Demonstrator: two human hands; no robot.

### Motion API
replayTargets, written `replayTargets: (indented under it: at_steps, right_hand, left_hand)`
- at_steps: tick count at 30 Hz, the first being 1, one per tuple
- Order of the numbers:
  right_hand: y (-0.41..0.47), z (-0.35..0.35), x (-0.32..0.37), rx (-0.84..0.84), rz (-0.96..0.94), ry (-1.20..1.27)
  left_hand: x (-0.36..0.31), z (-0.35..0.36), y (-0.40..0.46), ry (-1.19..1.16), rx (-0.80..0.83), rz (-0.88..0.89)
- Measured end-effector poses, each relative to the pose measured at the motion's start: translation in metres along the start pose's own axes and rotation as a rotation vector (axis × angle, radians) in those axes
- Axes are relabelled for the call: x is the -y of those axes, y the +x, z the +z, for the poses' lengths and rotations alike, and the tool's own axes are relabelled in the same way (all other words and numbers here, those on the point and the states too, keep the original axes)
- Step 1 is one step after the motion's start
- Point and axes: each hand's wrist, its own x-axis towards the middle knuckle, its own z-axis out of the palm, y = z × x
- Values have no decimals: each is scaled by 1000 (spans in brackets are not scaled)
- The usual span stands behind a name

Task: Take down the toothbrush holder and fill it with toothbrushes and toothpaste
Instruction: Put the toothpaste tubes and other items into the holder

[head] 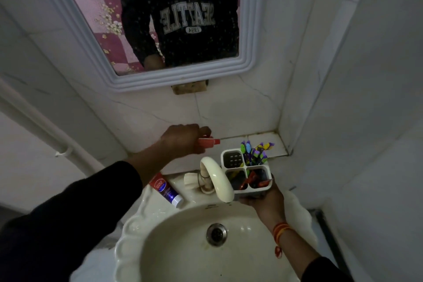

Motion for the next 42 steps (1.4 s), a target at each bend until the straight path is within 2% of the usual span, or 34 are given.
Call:
replayTargets:
  at_steps: [3,7,10,13,17,21,24,27,31,35,37,40,42]
  right_hand:
    - [-3,1,2,0,-75,-176]
    - [-5,0,4,-16,-85,-278]
    - [-3,1,4,-18,-38,-270]
    - [-2,0,2,-28,-117,-367]
    - [-3,-4,-1,-45,-212,-513]
    - [-2,-6,-2,-48,-198,-543]
    - [0,-5,-1,-36,-143,-498]
    - [2,-6,-4,-34,-173,-464]
    - [-3,0,4,-20,-116,-529]
    - [0,-5,1,-14,-113,-489]
    - [1,-6,-2,1,-160,-508]
    - [1,-6,4,14,-108,-422]
    - [1,-5,5,43,-81,-361]
  left_hand:
    - [-19,-52,-6,144,92,61]
    - [-63,-103,-13,260,233,139]
    - [-103,-99,-11,256,311,153]
    - [-135,-86,-8,256,255,186]
    - [-154,-79,-3,148,300,124]
    - [-132,-83,2,-407,404,-73]
    - [-93,-75,-3,-624,276,-195]
    - [-38,-39,-11,-632,122,-373]
    - [7,20,-37,-485,142,-570]
    - [13,70,-53,-500,276,-699]
    - [11,94,-52,-518,238,-789]
    - [10,118,-48,-667,107,-930]
    - [13,126,-45,-704,61,-960]
